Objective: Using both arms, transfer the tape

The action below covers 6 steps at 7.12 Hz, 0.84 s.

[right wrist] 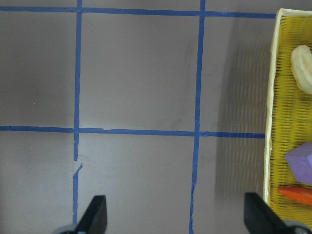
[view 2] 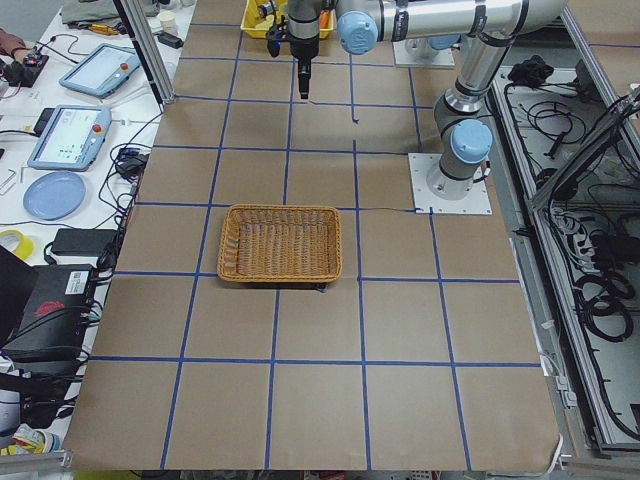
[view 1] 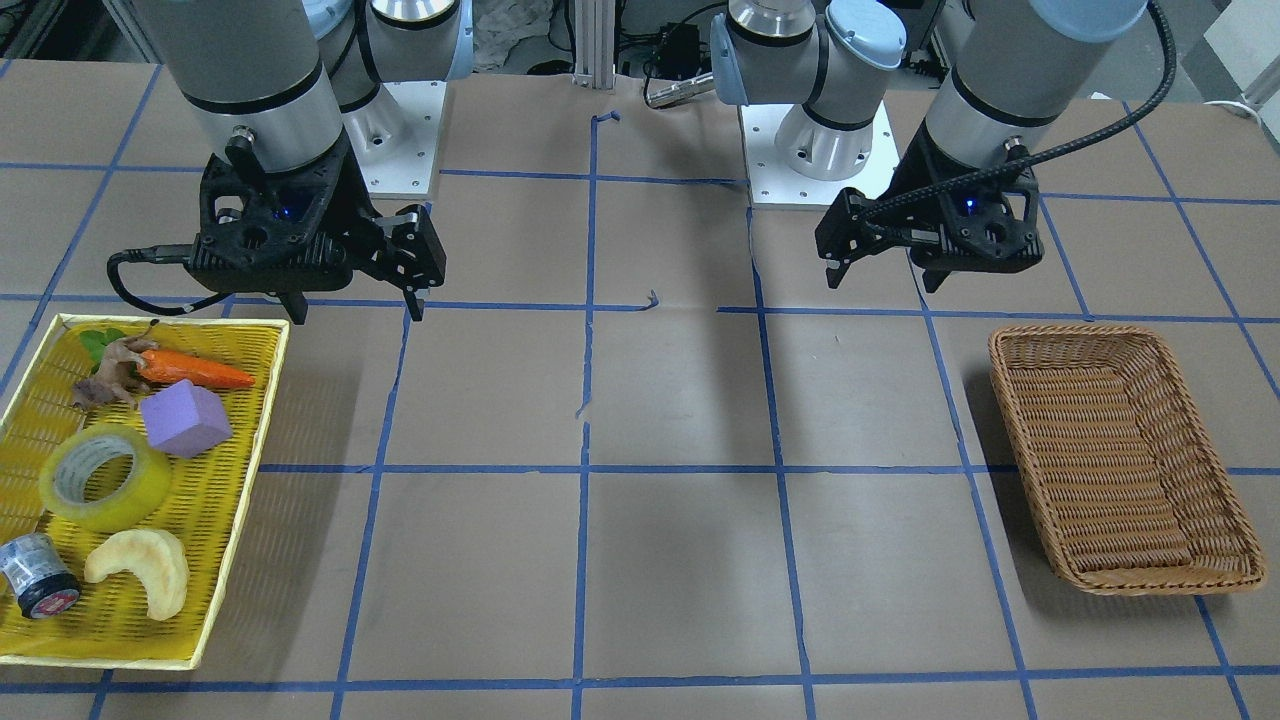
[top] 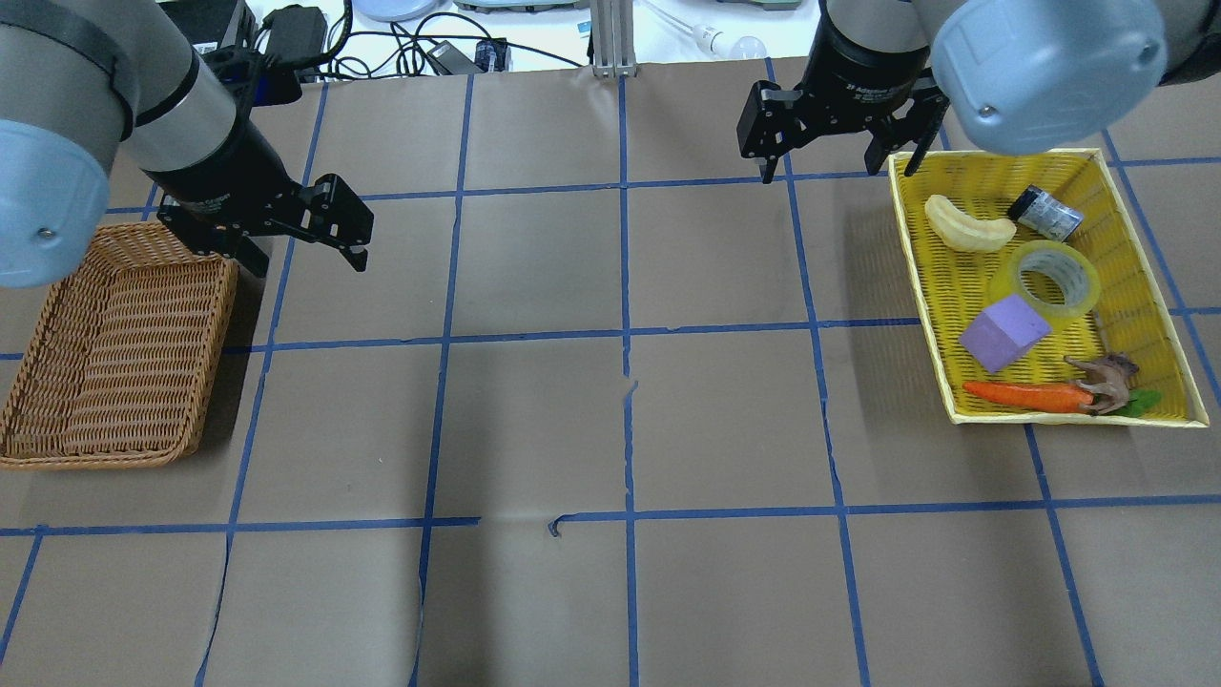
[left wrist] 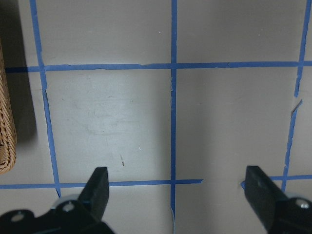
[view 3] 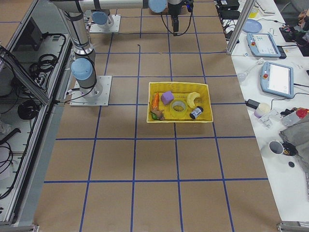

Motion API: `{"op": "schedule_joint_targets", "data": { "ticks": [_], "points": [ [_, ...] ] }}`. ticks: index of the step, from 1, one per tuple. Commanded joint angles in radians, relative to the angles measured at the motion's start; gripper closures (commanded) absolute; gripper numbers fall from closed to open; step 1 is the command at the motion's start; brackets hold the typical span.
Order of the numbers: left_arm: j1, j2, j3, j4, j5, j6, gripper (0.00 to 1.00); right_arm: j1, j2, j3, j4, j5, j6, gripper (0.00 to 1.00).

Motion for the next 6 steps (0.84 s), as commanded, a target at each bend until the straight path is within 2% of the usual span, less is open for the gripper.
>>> {"op": "schedule_joint_targets", "data": {
  "ticks": [1,3,4,6],
  "points": [
    [0.000,-0.002,0.000,0.000,0.000,0.002,0.00,-0.068,0.015,-0.006,0.010,-0.005,-0.156,0.00],
    [0.002,-0.002,0.000,0.000,0.001,0.002,0.00,-0.250,0.065,0.002,0.001,-0.002,-0.435,0.00],
    [0.002,-0.002,0.000,0.000,0.001,0.002,0.00,-0.346,0.122,0.005,-0.013,-0.012,-0.648,0.00],
    [0.002,-0.002,-0.002,0.000,0.001,0.003,0.00,-0.525,0.232,0.008,-0.106,-0.012,-0.929,0.00]
  ]
}}
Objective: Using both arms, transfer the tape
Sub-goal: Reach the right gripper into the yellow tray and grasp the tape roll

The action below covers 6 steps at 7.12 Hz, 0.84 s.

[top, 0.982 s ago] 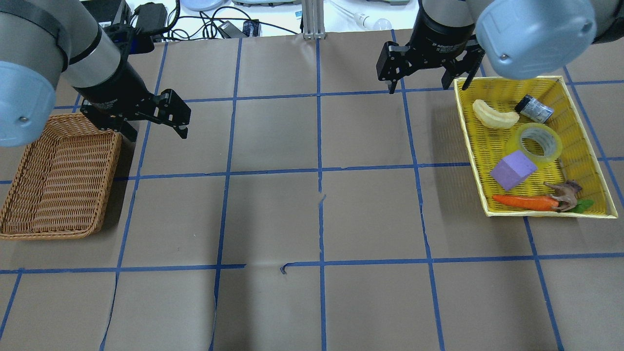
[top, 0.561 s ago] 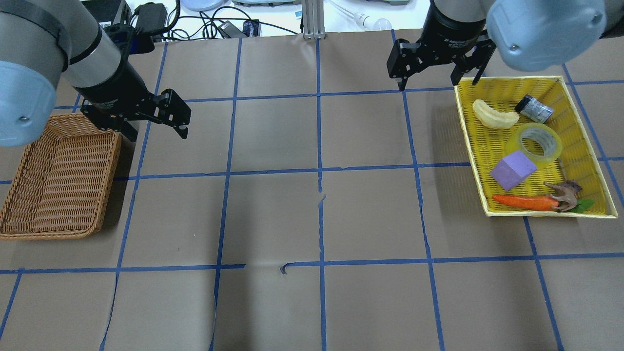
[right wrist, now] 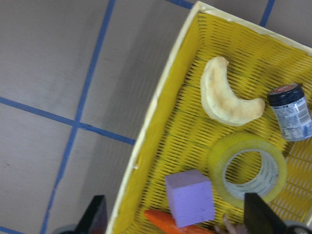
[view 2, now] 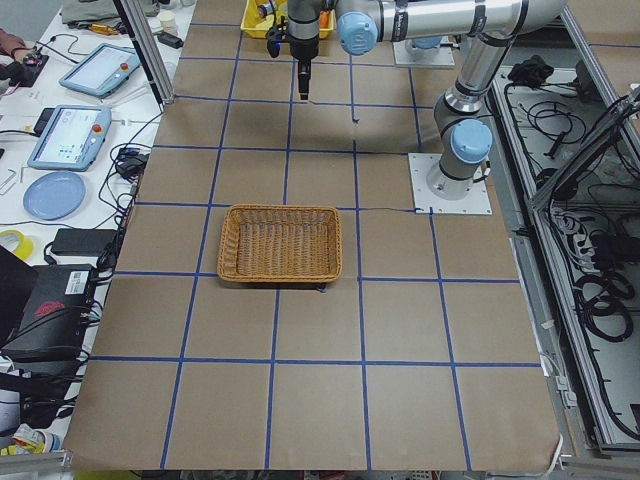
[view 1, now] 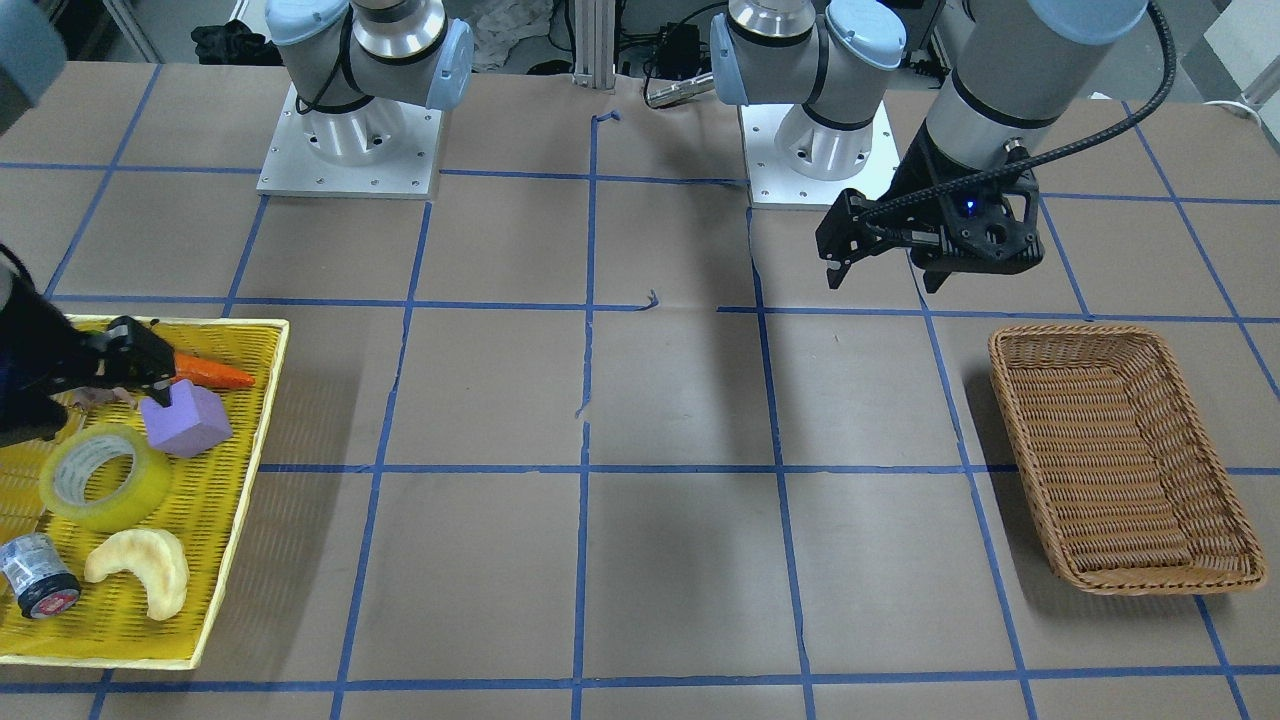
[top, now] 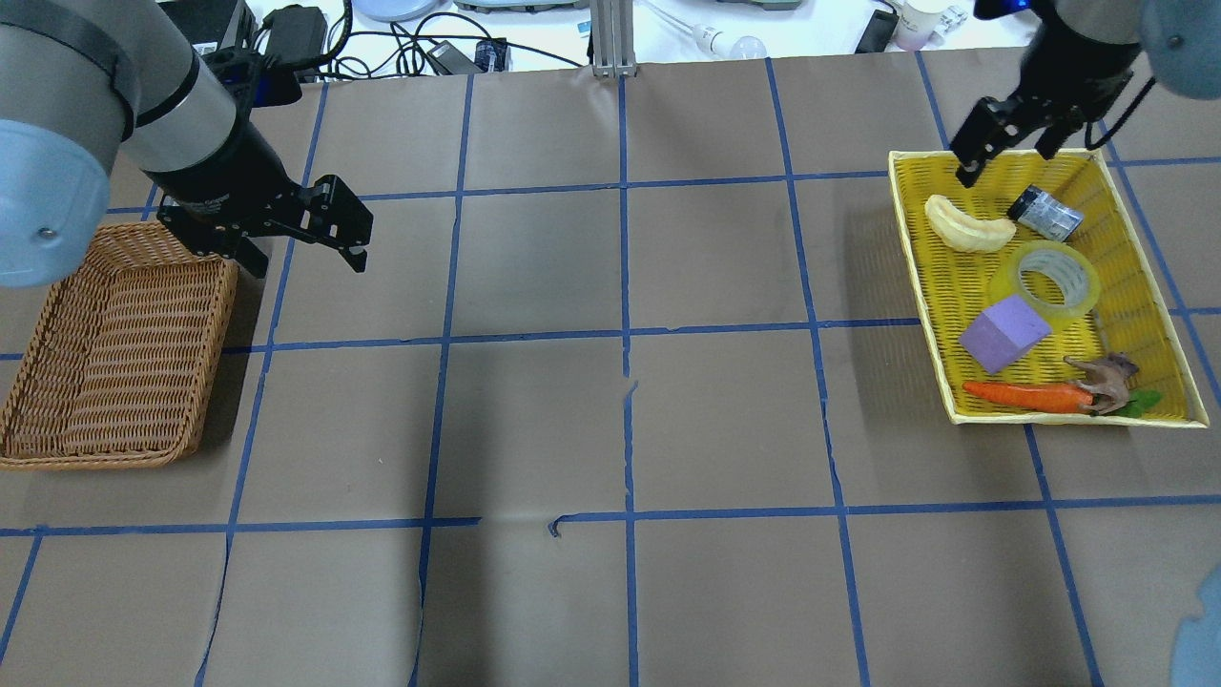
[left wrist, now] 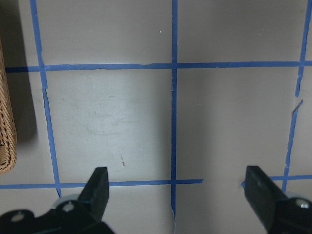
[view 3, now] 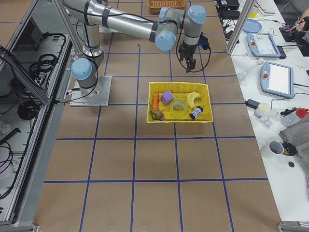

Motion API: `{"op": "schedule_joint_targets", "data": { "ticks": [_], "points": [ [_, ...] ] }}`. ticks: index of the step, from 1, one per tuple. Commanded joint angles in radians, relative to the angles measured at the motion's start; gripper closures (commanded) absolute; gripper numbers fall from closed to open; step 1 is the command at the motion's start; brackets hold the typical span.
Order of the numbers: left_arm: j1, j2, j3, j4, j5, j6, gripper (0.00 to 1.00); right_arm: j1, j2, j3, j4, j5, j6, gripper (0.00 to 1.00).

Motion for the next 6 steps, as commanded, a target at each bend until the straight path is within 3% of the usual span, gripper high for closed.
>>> {"op": "schedule_joint_targets", "data": {
  "ticks": [1,3,4,5,6],
  "points": [
    [0.002,0.000,-0.002,-0.001,0.001,0.001,0.00,-0.165,0.129,0.007,-0.118,0.001,-0.265,0.00],
    [0.003,0.000,-0.002,-0.001,0.013,0.003,0.00,-0.236,0.200,0.109,-0.316,0.010,-0.331,0.00],
    [0.005,0.000,-0.002,-0.001,0.013,0.003,0.00,-0.247,0.205,0.177,-0.360,0.003,-0.332,0.00],
    [0.003,0.000,-0.002,-0.001,0.013,0.003,0.00,-0.247,0.205,0.201,-0.373,0.003,-0.330,0.12],
    [0.003,0.000,-0.002,-0.001,0.013,0.003,0.00,-0.247,0.206,0.211,-0.374,0.001,-0.333,0.47]
  ]
}}
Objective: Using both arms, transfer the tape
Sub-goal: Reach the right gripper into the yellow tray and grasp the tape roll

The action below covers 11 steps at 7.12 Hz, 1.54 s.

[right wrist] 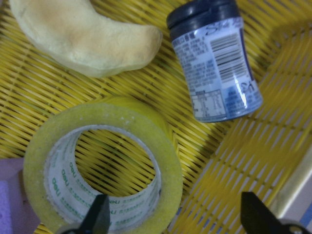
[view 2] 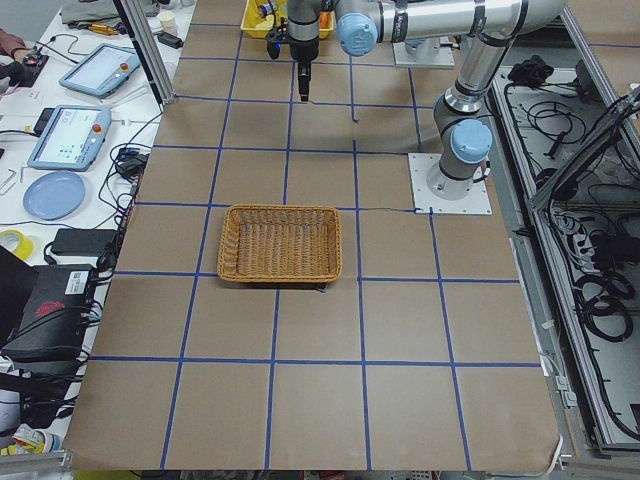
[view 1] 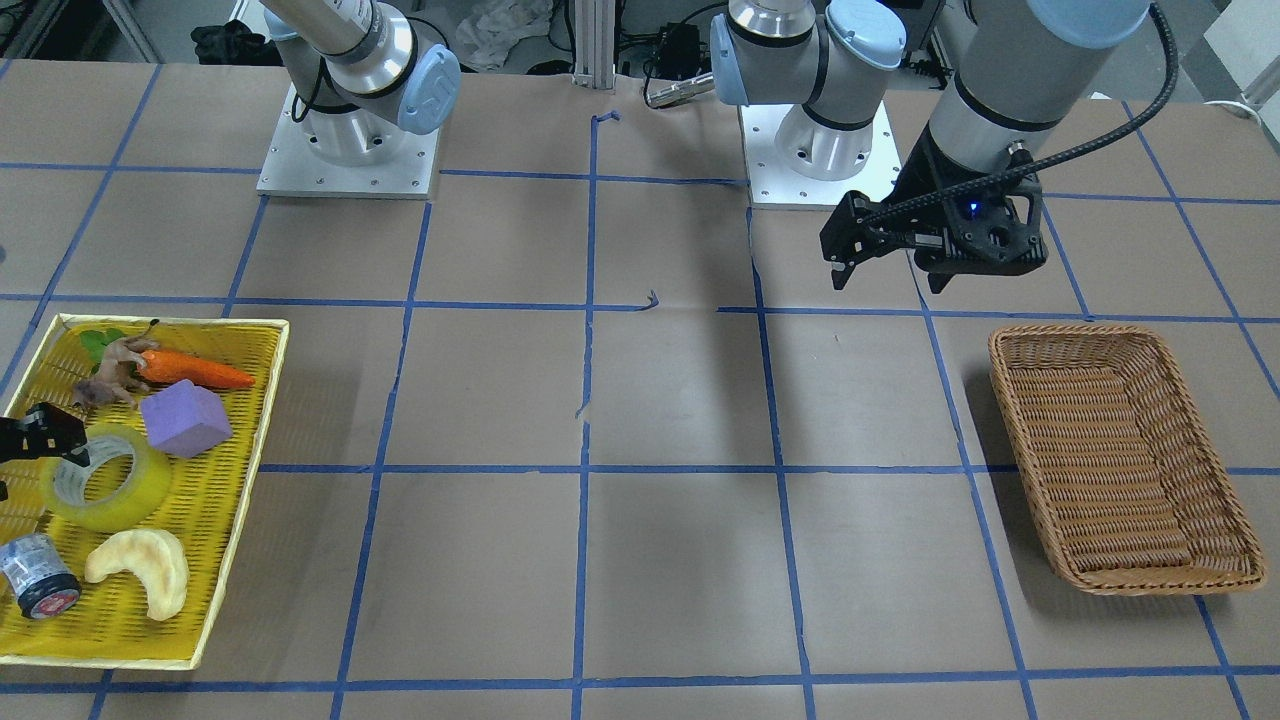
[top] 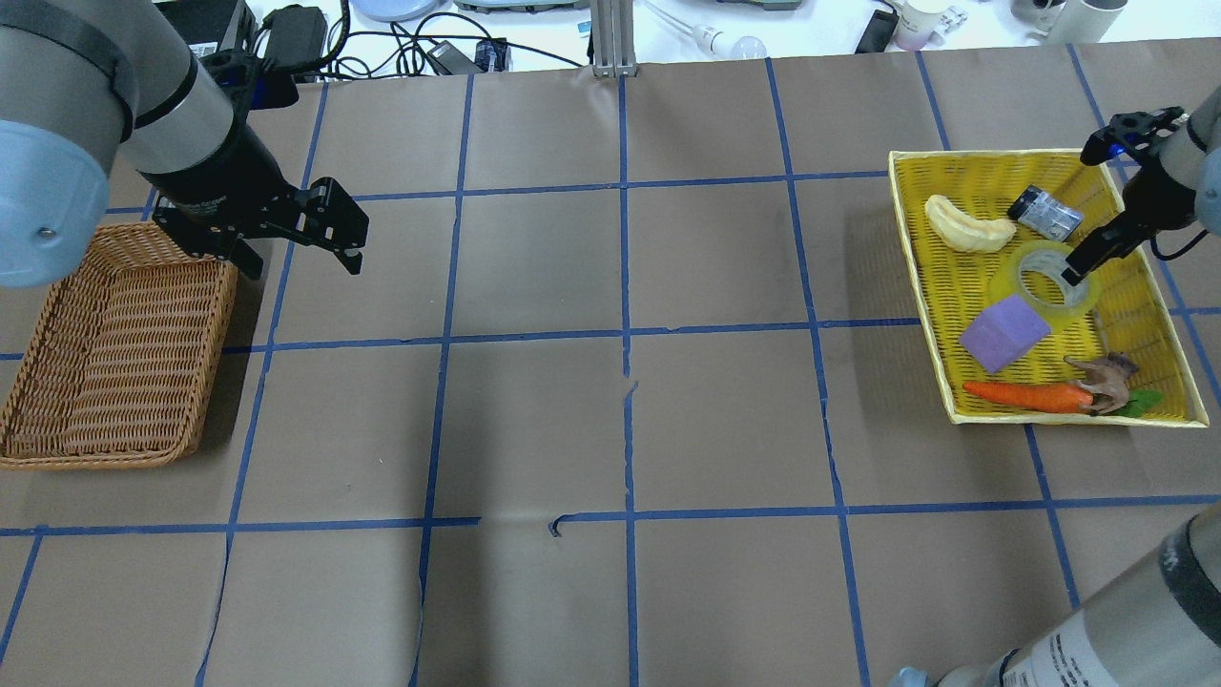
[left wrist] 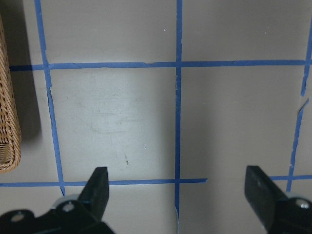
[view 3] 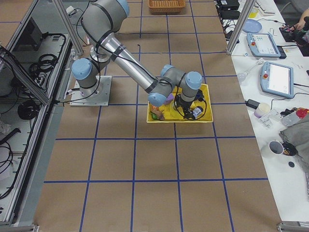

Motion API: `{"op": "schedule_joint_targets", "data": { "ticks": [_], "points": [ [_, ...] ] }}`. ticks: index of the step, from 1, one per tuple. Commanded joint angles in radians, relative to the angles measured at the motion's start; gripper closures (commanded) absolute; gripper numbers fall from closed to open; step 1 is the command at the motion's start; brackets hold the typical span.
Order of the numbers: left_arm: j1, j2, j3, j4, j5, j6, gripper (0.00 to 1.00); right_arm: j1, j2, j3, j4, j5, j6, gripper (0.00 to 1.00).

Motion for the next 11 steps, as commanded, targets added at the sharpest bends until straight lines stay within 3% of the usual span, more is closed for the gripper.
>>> {"op": "schedule_joint_targets", "data": {
  "ticks": [1,2,4,6,8,10,11],
  "points": [
    [0.000,0.000,0.000,0.000,0.000,0.000,0.00,-0.003,0.008,0.024,-0.017,-0.003,-0.004,0.81],
    [0.001,0.000,-0.002,0.000,0.000,0.000,0.00,-0.003,0.008,0.019,-0.026,-0.003,-0.001,1.00],
    [0.001,0.000,-0.002,0.000,0.000,0.000,0.00,-0.003,-0.003,-0.008,-0.028,0.000,0.017,1.00],
    [0.001,0.000,0.000,0.000,0.000,0.000,0.00,0.024,-0.023,-0.129,0.041,0.012,0.075,1.00],
    [0.001,-0.002,-0.002,0.000,0.000,0.000,0.00,0.168,-0.032,-0.281,0.165,0.033,0.250,1.00],
    [0.001,-0.002,-0.002,0.000,0.000,0.000,0.00,0.372,-0.024,-0.304,0.172,0.062,0.527,1.00],
    [0.001,-0.002,-0.002,0.000,0.000,-0.001,0.00,0.494,0.002,-0.304,0.164,0.075,0.762,1.00]
  ]
}}
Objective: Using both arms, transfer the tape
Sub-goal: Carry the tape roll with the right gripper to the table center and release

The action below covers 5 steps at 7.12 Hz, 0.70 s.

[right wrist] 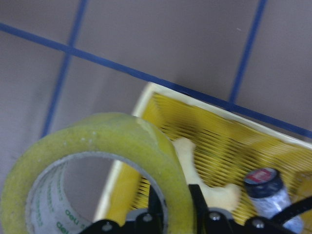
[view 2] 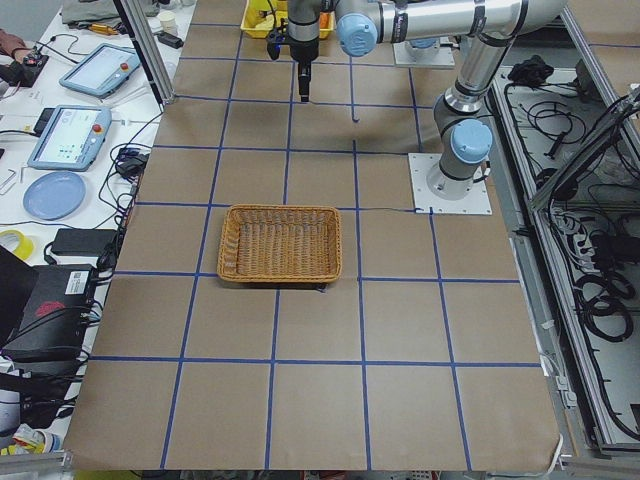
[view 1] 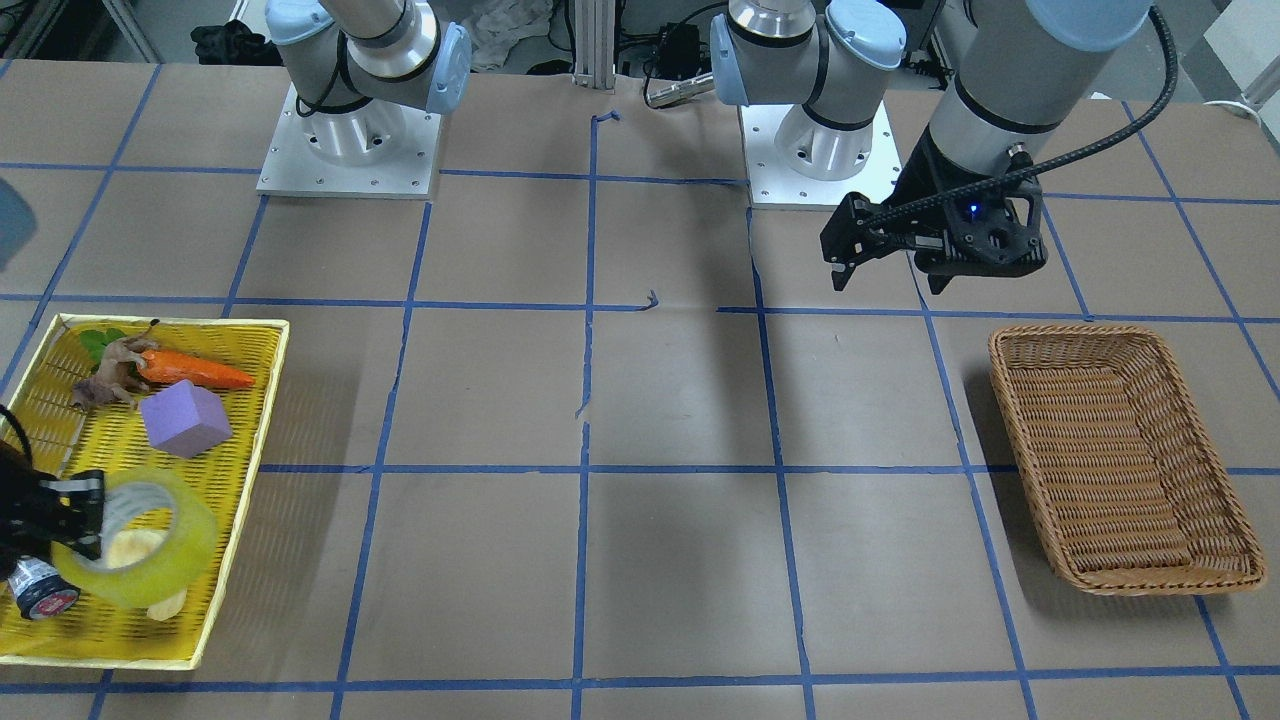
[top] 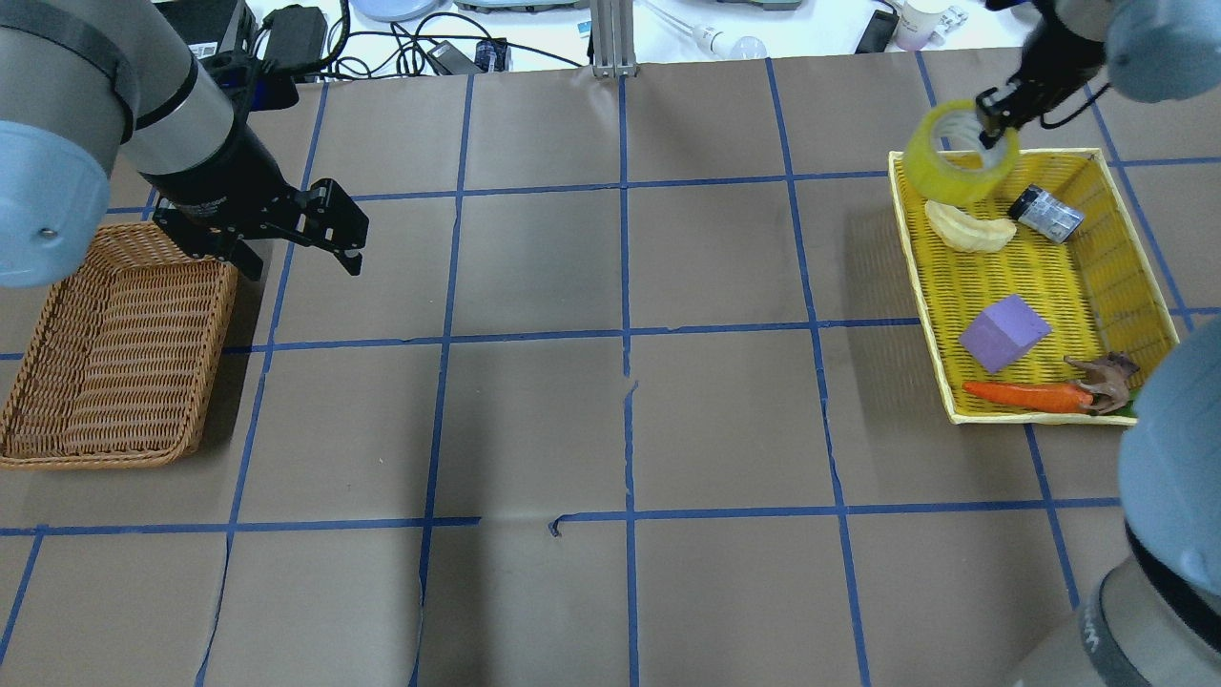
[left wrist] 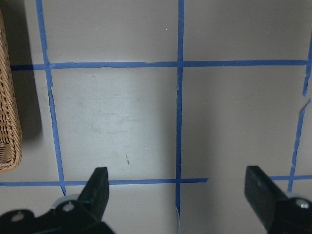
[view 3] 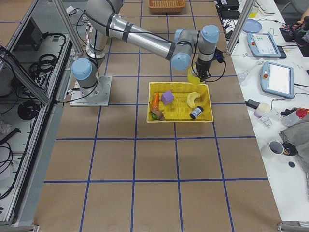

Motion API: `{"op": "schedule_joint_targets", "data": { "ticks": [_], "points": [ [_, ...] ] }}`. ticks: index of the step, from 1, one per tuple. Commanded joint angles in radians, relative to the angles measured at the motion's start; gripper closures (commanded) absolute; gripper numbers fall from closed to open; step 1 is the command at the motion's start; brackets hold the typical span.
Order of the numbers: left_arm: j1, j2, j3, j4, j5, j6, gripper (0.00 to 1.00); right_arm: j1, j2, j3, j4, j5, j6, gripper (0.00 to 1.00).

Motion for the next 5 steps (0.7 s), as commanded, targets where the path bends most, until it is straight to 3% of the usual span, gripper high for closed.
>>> {"op": "schedule_joint_targets", "data": {
  "ticks": [1,3,5],
  "points": [
    [0.000,0.000,0.000,0.000,0.000,-0.001,0.00,0.260,0.072,-0.013,-0.057,0.003,0.409,1.00],
    [0.000,-0.003,0.000,0.000,0.000,-0.001,0.00,0.416,0.143,-0.009,-0.070,0.002,0.547,1.00],
    [0.000,-0.003,0.001,0.005,0.000,-0.001,0.00,0.461,0.142,0.057,-0.049,-0.003,0.544,1.00]
  ]
}}
